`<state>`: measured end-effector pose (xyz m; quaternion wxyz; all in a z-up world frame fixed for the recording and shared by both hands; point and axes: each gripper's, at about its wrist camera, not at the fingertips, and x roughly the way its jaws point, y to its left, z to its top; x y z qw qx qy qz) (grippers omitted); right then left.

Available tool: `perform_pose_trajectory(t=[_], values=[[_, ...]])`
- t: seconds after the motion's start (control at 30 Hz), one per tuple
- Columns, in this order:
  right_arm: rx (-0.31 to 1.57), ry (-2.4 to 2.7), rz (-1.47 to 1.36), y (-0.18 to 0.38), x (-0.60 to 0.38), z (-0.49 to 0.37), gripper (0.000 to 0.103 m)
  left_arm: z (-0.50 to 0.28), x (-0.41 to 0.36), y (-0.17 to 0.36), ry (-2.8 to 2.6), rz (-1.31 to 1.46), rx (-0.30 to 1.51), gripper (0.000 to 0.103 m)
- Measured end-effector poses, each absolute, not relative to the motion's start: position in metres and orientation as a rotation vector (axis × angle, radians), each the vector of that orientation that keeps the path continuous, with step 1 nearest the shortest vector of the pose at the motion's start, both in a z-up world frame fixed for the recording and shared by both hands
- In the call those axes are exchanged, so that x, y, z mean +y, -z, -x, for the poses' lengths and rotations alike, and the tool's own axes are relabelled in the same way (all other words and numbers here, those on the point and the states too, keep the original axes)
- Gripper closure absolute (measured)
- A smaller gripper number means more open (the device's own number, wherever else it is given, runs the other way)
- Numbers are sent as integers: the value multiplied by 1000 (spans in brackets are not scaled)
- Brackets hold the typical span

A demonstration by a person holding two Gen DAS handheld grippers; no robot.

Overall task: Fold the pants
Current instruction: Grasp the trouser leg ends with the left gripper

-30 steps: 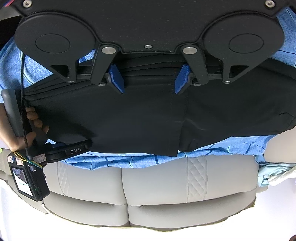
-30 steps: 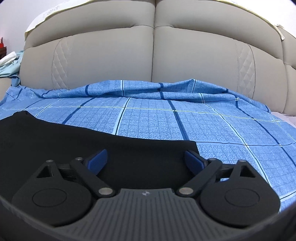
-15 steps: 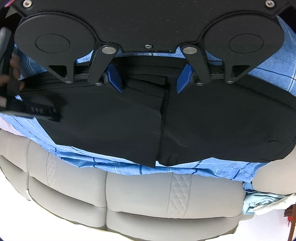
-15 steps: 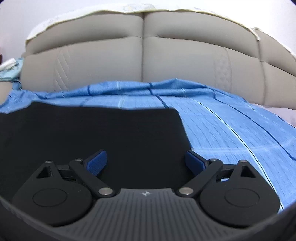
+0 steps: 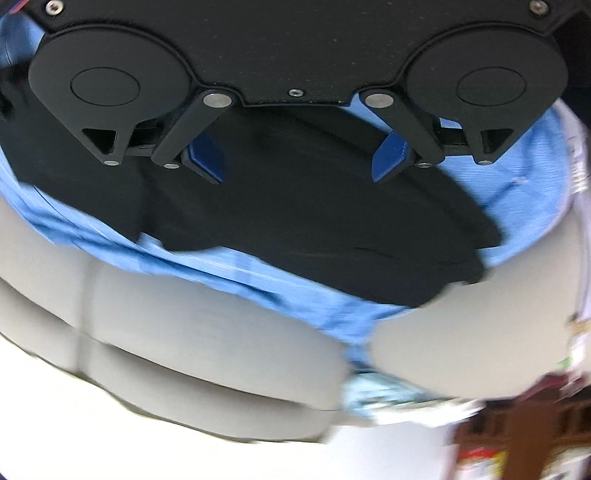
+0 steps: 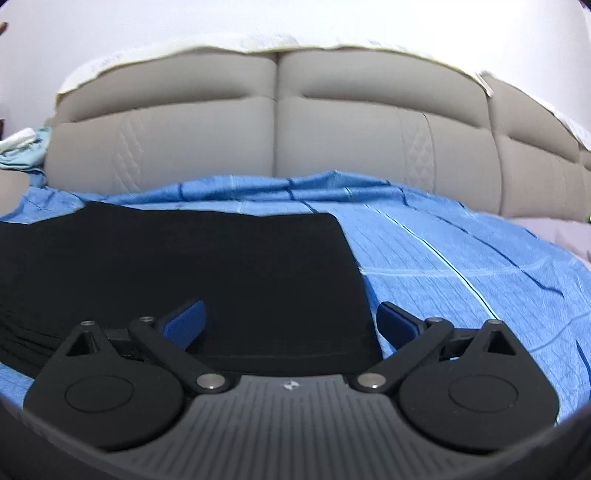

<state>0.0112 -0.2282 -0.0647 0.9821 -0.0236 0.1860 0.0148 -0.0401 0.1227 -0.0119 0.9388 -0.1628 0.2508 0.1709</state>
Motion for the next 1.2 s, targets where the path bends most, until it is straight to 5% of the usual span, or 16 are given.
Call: perform_pose_trajectory(t=[0.43, 0.67, 1.2], values=[[331, -236, 144, 54, -152, -15, 0, 34, 234, 41, -618, 655, 475, 16], [317, -353, 163, 57, -95, -22, 0, 17, 251, 51, -598, 681, 422, 0], [368, -396, 132, 82, -75, -23, 0, -12, 227, 58, -639, 390, 513, 0]])
